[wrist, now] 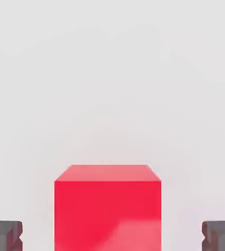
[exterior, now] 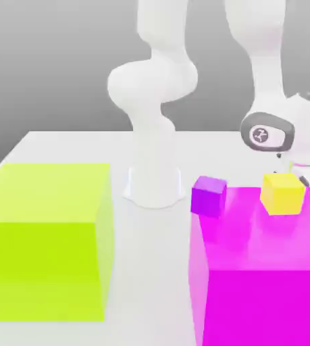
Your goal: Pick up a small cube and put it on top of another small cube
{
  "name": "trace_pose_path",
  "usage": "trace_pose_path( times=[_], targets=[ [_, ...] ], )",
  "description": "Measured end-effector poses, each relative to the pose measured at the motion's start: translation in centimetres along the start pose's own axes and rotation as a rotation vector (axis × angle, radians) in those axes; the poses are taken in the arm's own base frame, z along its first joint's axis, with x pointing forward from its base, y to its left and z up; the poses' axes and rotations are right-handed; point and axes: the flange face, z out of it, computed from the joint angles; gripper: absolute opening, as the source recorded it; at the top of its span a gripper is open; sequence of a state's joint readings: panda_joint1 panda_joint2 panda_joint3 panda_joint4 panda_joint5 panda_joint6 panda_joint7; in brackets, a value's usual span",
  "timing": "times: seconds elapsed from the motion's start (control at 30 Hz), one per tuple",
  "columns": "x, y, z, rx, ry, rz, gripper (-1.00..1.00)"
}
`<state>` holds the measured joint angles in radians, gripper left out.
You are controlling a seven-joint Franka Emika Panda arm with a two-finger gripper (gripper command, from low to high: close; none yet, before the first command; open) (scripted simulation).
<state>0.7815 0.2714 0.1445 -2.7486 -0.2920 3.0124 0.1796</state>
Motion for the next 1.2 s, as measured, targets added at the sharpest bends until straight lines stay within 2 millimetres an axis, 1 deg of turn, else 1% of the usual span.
trace_pose_path(
  times=[0.03,0.2,0.23,0.27,0.33,0.47,0.5,0.53,0.63,0.73,0.9,1.0,1.07,1.2],
  targets=[
    [-0.1,0.0,0.6,0.000,0.000,0.000,-1.00],
    [-0.1,0.0,0.6,-0.001,-0.002,0.000,-1.00],
    [-0.1,0.0,0.9,-0.001,-0.002,-0.001,-1.00],
    [-0.1,0.0,0.5,-0.001,-0.002,-0.001,-1.00],
    [0.0,0.0,-0.9,-0.001,-0.001,0.000,-1.00],
    [0.0,0.0,-4.6,-0.002,-0.002,0.000,-1.00],
    [0.3,0.1,-5.5,0.000,0.009,0.003,-1.00],
    [1.0,0.7,-6.5,0.003,0.018,0.009,-1.00],
    [4.1,3.3,-9.2,0.010,0.036,0.009,-1.00],
    [6.9,6.4,-12.1,0.013,0.042,-0.006,-1.00],
    [10.4,12.1,-17.5,0.019,0.050,-0.040,-1.00],
    [11.7,15.6,-21.2,0.022,0.056,-0.062,-1.00],
    [12.3,18.0,-23.8,0.023,0.061,-0.077,-1.00],
    [12.5,22.8,-29.2,0.026,0.071,-0.110,-1.00]
  ],
)
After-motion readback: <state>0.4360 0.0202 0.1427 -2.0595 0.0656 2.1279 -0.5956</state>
